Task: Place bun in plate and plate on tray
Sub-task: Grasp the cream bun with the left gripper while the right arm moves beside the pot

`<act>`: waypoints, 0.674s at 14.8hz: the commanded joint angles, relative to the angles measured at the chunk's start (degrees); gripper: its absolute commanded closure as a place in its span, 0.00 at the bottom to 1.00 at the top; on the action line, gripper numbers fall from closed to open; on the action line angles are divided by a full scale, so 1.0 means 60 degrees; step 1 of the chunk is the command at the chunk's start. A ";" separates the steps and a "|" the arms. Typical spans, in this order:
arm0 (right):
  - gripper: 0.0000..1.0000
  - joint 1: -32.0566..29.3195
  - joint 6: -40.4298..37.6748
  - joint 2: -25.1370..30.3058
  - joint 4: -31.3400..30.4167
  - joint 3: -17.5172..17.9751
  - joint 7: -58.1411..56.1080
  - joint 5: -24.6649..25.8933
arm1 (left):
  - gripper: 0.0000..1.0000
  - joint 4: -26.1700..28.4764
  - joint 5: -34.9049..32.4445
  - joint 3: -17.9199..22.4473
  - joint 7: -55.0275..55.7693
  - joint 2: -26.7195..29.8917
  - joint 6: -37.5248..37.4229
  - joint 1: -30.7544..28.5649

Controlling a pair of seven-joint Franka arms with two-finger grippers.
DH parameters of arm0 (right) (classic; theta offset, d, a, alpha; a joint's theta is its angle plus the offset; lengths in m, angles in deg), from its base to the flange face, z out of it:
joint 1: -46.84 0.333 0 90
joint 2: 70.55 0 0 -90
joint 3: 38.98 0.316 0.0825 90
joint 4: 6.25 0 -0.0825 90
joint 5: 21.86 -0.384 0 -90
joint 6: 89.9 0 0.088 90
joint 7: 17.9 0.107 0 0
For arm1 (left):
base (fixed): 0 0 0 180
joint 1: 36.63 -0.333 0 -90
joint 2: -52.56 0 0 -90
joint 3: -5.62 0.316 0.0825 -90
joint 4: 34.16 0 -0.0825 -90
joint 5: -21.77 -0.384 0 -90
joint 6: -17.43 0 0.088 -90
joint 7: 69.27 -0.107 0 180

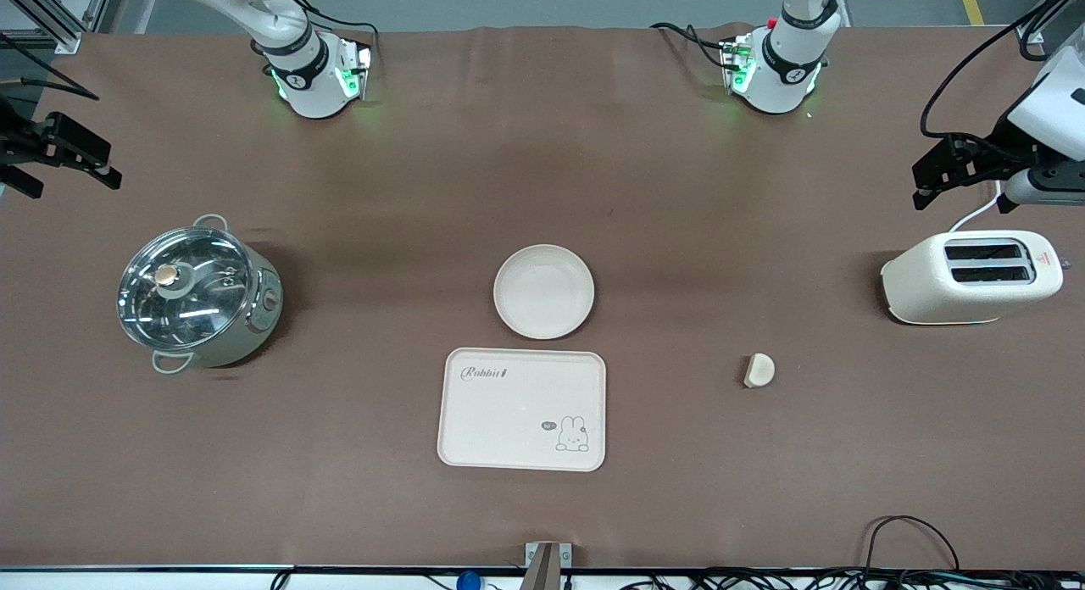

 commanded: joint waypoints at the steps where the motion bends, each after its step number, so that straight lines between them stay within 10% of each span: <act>1: 0.00 -0.0101 -0.0039 -0.0092 0.0150 0.0119 -0.0096 0.0070 | 0.00 -0.0244 -0.0012 -0.0082 -0.0064 -0.0073 -0.0444 0.0019; 5: 0.00 -0.0086 -0.0025 -0.0092 0.0150 0.0119 -0.0082 0.0056 | 0.00 -0.0259 0.0061 -0.0156 0.0024 -0.0262 -0.0519 -0.0083; 10: 0.00 -0.0043 0.0194 -0.0575 0.0150 0.0134 0.0021 -0.0047 | 0.00 -0.0332 0.0149 -0.0170 -0.0123 -0.2777 0.0690 0.0077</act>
